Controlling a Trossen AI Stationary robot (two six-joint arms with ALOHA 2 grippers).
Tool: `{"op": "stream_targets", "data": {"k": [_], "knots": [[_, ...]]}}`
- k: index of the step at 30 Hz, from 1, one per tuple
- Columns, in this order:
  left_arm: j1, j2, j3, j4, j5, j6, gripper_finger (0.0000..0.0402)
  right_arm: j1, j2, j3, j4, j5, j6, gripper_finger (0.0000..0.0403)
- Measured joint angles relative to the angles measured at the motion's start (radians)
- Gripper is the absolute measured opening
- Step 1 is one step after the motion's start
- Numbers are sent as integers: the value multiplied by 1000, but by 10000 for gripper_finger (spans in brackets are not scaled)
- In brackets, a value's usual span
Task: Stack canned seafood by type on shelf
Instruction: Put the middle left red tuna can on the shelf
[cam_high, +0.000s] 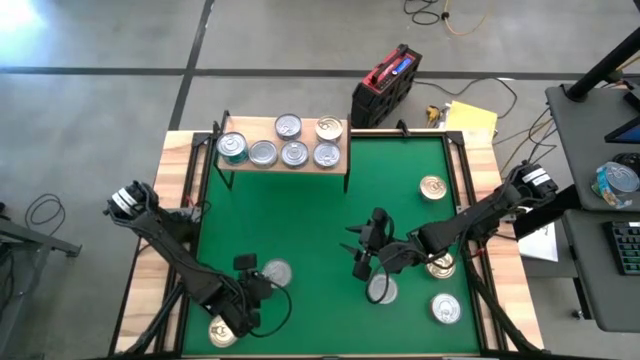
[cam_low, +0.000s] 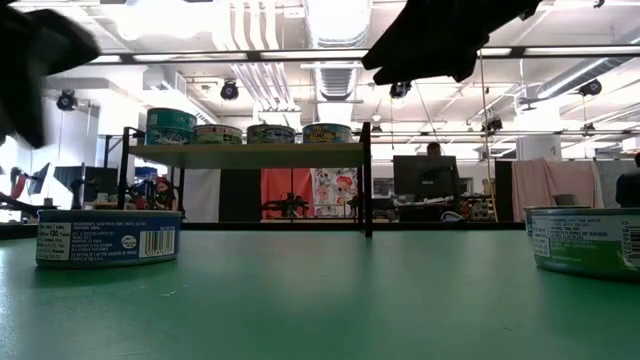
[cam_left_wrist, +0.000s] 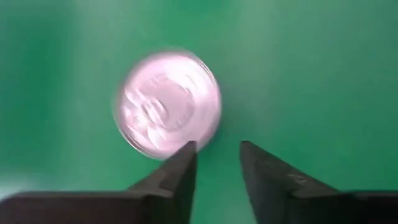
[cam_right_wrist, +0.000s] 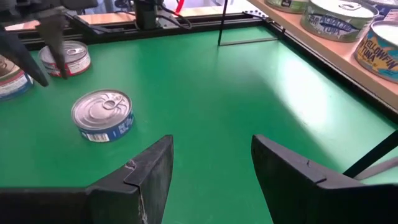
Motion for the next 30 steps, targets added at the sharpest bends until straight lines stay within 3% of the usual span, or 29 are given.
{"op": "stream_targets", "data": {"k": [5,11,19,30], "knots": [[-4,0,6,-111,191,-183,11,-3,0,1,6,0,-7,205],[-54,4,4,-299,338,-406,2,-3,0,1,6,0,-10,205],[-139,36,1,-321,351,-482,0,-3,0,1,7,0,-14,205],[-162,105,-17,-322,350,-485,0,-3,0,1,18,0,-14,205]]}}
